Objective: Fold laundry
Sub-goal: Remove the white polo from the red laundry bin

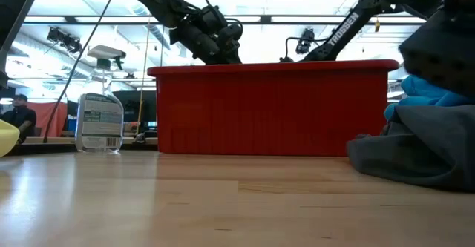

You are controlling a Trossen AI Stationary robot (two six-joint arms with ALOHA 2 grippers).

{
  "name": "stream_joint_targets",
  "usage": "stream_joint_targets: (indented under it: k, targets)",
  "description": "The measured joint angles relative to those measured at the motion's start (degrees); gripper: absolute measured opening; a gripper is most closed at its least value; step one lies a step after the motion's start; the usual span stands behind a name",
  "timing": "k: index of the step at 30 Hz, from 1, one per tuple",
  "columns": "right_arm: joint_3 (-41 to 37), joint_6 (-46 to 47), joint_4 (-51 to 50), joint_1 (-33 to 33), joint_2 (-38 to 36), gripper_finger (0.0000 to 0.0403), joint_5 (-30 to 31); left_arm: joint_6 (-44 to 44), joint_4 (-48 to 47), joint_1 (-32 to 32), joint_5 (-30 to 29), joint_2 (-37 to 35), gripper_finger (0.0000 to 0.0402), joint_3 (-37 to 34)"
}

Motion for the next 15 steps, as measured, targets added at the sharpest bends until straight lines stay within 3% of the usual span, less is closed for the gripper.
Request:
stream_joint_targets:
  k: [8,15]
  targets:
    - [0.09,3.97,3.85,2.14,2.06,0.0298,-4.29,-0.06,-0.26,0.9,-1.89,0.33,0.0164,-0.17]
    - [0.11,1.96,4.86,5.22,4.0,0.0287,0.47,-1.51,-0.1,2.53,-0.93,0.31,0.0164,-0.2]
